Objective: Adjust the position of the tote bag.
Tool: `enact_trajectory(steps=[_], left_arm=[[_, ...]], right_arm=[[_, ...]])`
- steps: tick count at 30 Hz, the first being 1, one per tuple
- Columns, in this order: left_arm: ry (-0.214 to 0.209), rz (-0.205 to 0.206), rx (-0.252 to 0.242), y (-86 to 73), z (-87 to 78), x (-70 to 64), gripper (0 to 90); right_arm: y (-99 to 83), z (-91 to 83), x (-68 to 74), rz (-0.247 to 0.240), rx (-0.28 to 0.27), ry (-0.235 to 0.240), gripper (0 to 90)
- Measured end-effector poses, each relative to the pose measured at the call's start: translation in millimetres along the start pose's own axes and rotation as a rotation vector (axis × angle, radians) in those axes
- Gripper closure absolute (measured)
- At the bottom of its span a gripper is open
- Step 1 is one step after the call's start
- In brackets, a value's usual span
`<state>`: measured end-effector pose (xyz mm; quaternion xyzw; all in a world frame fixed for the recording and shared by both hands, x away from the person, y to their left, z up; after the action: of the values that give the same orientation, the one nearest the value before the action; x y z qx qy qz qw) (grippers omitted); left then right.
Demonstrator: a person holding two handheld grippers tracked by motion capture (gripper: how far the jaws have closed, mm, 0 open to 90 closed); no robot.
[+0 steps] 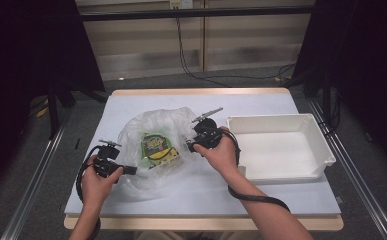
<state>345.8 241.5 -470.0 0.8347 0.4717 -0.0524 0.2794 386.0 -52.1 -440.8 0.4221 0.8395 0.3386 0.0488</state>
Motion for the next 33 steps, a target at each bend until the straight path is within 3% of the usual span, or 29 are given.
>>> enact_trajectory(steps=[1,2,3,4,5,7,11,13,18,23,26,29,30,32,33], left_arm=[[0.003,0.010,0.004,-1.3,-1.3,1.4,90.0],[0.003,0.010,0.004,-1.3,-1.3,1.4,90.0],[0.003,0.005,-0.001,-1.9,-2.1,1.5,90.0],[0.002,-0.003,-0.014,-2.4,-3.0,1.8,90.0],[0.000,-0.013,-0.025,-2.8,-4.3,2.4,90.0],[-0.026,-0.013,-0.042,-3.7,-6.8,4.5,90.0],[-0.026,-0.037,-0.065,-4.5,-7.7,3.2,90.0],[-0.018,-0.019,-0.051,-6.4,-8.7,2.5,90.0],[-0.011,-0.019,-0.019,-12.9,-4.4,0.2,90.0],[0.010,-0.002,0.013,-14.2,-1.4,0.0,90.0],[0.003,-0.023,-0.002,-14.4,0.5,-0.6,90.0],[0.000,0.002,-0.002,-13.3,-3.1,-1.4,90.0],[0.004,0.011,-0.016,-11.8,-5.0,-2.8,88.2],[-0.008,-0.015,-0.064,-7.4,-9.2,-7.2,61.8],[-0.002,-0.001,-0.077,-5.0,-11.2,-9.5,61.8]], right_arm=[[0.9,2.6,-0.1,-0.011,0.013,0.013,67.8],[0.9,2.6,-0.1,-0.011,0.013,0.013,67.8],[0.9,6.1,-2.2,-0.022,0.033,0.004,83.8],[-0.1,6.3,-3.6,-0.047,0.050,-0.004,88.1],[-2.0,5.5,-4.5,-0.032,0.067,0.001,89.5],[-6.4,2.6,-7.9,-0.021,0.080,0.007,90.0],[-16.5,-4.2,-6.7,-0.007,0.094,0.040,90.0],[-22.1,-7.1,-5.2,0.020,0.107,0.057,90.0],[-38.5,-5.0,2.9,0.003,0.139,0.066,90.0],[-45.6,-0.9,2.4,0.018,0.129,0.079,90.0],[-47.9,2.4,4.3,0.004,0.133,0.069,89.9],[-48.3,1.2,4.4,0.008,0.124,0.067,89.9],[-48.3,0.4,4.8,0.011,0.124,0.066,89.9],[-48.4,-1.4,6.3,0.010,0.122,0.072,89.9],[-48.4,-1.4,6.3,0.010,0.122,0.072,89.9]])
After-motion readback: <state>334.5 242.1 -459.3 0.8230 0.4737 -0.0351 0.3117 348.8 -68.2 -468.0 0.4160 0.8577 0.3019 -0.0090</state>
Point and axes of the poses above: each handheld gripper's, and its own axes: z roughly forward along the jaws, y roughly out of its top, x roughly to its left, the point moved 3 cm from there along z, roughly forward along the jaws, and after that the axes turned 4 degrees about x, right-handed, at the moved point
